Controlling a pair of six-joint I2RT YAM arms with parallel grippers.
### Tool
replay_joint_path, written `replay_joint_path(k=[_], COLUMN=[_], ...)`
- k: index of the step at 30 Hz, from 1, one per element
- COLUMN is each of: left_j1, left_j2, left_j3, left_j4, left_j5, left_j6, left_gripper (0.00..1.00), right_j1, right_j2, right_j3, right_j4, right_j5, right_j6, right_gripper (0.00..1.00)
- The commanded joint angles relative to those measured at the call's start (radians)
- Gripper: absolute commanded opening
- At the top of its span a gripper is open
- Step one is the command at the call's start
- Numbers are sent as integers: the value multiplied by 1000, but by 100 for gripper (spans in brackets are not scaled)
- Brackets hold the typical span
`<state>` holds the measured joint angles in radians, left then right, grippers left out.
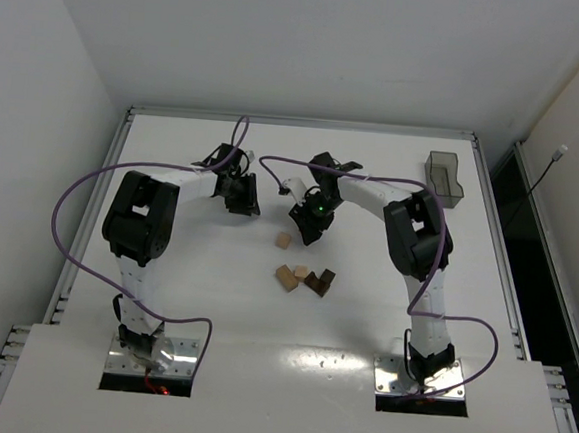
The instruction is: Build the wood block tower
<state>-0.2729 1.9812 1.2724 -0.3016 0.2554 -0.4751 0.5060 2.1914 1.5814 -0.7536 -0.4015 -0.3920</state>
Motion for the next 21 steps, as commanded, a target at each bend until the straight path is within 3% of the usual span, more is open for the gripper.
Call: replay_joint_path(k=[1,4,14,21], left_j1=[9,9,9,0], left_j2=[33,33,24,4], left_j3=[-2,-2,-21,-30], left_j4=[-11,-11,-2,-2], left_j5=[2,2,-7,-7], left_j6=[4,4,4,4], left_gripper=[28,28,28,31], right_j1=[-4,-4,-4,-86], right_j2=[10,-22,-238,-311], right_j3=[9,-40,-314,-386], right_j4=[10,10,83,217], right_j5=[-29,-52,-74,-26], right_j6=[-20,-44,-108,43], right_gripper=[40,32,30,30])
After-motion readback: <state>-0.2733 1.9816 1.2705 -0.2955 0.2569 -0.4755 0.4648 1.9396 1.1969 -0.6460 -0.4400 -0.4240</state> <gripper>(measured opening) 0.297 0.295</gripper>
